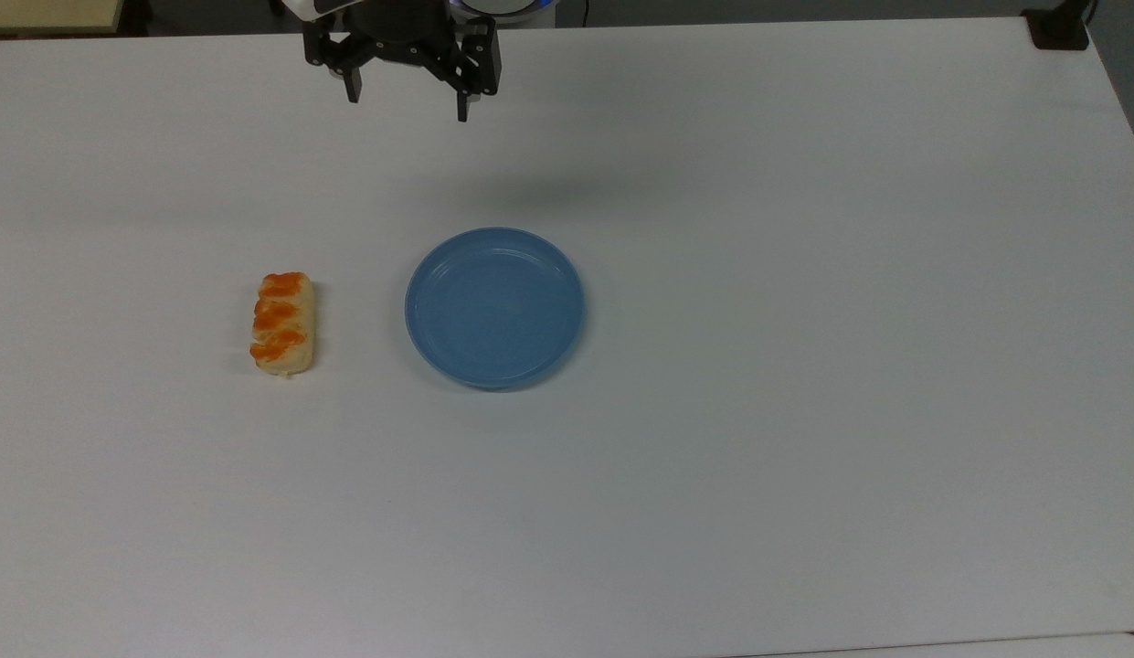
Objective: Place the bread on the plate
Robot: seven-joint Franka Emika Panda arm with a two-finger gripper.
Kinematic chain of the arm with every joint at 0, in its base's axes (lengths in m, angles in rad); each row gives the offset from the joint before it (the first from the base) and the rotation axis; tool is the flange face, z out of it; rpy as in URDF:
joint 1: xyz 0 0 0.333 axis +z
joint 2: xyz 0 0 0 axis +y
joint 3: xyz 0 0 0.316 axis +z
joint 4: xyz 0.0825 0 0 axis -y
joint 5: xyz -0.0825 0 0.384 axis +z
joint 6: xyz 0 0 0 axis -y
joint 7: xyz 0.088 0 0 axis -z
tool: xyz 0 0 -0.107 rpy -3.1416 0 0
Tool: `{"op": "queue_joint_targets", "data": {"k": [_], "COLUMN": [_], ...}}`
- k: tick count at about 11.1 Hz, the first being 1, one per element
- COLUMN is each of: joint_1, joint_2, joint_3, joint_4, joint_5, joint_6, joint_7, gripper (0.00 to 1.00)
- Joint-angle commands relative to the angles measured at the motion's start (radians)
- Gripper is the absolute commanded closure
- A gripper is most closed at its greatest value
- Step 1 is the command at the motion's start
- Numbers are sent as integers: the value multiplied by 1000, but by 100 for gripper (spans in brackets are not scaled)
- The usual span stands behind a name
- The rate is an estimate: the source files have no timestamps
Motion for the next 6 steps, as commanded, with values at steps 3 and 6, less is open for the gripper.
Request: {"op": "queue_joint_targets", "data": {"k": [3,6], "joint_1": [2,3], "joint_2": [-35,-37], "joint_3": [-5,-4], "joint_4": [-29,-27], "joint_5": [39,39], "joint_6": [-5,-7], "joint_7": [-36,-34], "gripper": [0,0]}}
